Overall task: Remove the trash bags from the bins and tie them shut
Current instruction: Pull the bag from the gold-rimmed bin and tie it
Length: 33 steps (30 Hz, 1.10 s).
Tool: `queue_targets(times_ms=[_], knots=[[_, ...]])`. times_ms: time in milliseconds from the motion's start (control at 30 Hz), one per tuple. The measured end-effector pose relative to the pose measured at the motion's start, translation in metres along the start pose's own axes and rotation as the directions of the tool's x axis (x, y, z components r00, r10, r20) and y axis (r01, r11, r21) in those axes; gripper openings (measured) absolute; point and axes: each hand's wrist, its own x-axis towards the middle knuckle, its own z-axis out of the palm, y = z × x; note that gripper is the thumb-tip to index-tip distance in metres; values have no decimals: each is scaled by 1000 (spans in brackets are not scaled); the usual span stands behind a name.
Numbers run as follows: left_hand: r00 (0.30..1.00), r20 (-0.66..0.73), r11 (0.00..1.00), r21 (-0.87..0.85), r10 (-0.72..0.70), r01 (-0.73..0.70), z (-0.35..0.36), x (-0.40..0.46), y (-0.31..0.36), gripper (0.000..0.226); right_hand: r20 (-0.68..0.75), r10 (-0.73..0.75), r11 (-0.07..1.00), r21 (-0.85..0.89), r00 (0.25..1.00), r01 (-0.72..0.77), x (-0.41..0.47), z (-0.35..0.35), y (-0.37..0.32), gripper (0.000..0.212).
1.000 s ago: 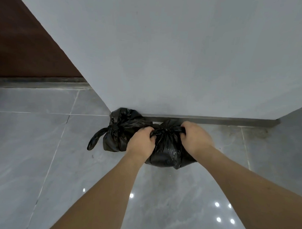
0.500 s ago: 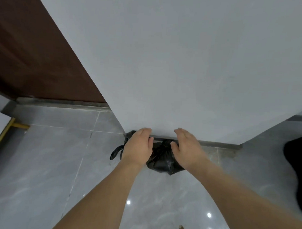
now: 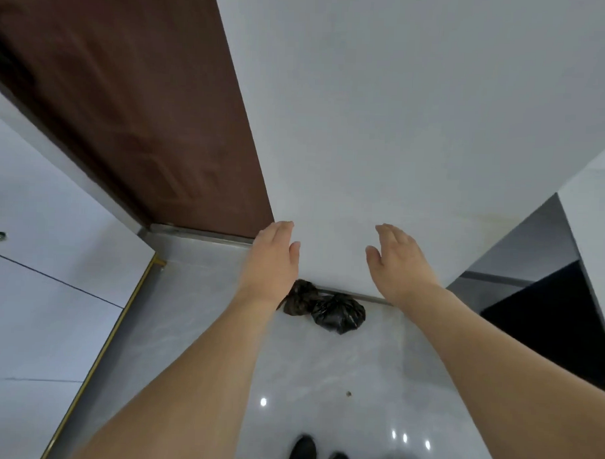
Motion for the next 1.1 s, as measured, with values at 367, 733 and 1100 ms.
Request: queue_targets(times_ms=[367, 733, 1100], knots=[[979, 84, 970, 142, 185, -196, -14, -10, 19, 43, -68, 78, 996, 36, 995, -76, -47, 14, 7, 53], [879, 316, 914, 73, 358, -398, 85, -61, 97, 43, -100, 384, 920, 129, 918, -370, -160, 54, 125, 49], [637, 485, 761, -100, 600, -641, 201, -162, 198, 40, -137, 690, 715, 284, 710, -639, -312, 107, 227, 46]])
